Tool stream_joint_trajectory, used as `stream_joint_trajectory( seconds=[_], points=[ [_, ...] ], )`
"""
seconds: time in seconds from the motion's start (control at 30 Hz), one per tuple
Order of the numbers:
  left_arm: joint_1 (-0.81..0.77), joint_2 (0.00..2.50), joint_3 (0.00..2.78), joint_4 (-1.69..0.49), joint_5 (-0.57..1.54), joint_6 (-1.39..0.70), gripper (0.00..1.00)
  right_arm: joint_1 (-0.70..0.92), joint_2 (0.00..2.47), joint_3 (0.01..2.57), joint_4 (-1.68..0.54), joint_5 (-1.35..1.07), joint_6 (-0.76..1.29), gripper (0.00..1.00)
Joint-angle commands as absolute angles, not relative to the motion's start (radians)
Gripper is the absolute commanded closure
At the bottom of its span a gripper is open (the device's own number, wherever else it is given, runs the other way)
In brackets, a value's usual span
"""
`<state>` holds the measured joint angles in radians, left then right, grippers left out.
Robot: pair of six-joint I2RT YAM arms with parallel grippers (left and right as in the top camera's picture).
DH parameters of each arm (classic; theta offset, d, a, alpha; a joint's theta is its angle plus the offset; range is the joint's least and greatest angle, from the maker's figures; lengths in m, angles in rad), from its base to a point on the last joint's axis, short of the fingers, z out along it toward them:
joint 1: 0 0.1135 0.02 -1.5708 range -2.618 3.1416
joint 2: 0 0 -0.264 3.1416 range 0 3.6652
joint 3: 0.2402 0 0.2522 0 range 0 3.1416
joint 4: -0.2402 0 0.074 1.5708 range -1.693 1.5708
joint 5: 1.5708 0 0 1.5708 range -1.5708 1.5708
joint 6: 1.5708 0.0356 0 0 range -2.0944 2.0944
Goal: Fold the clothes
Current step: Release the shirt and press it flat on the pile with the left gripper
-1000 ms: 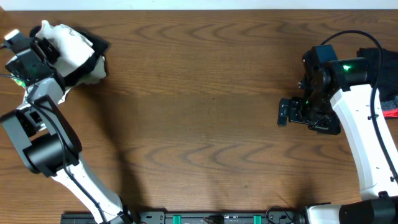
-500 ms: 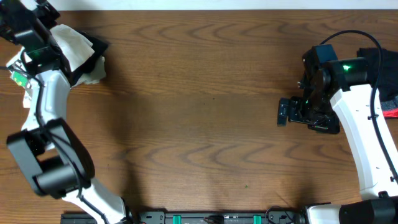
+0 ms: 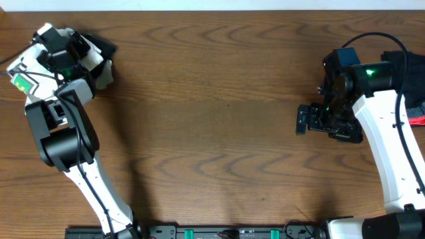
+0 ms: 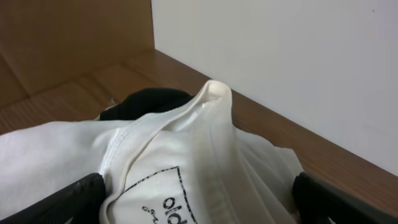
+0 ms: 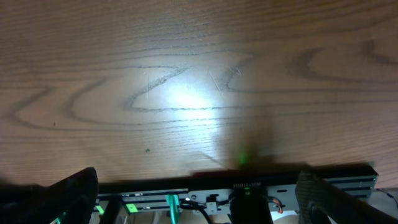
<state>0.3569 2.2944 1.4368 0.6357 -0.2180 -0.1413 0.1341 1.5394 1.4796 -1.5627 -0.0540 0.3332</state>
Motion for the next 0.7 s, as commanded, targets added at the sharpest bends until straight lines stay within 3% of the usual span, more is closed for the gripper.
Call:
stream_joint_trajectory(
  seconds=[0.0,0.37,0.67],
  points=[
    [0.350,2.329,1.422,0.607,-0.218,-0.150,0.02,0.139,1.530,1.476,-1.564,-0.061,0.344,0.01],
    [0.334,2.074,1.422,0.703,-0.219,-0.142,0.02,0.139,1.530,1.476,-1.556,-0.061,0.344,0.01],
    [0.406,2.093,1.422,0.666,-0.223,-0.124,0.02,0.139,1.530,1.476,-1.556,-0.061,0.344,0.01]
  ],
)
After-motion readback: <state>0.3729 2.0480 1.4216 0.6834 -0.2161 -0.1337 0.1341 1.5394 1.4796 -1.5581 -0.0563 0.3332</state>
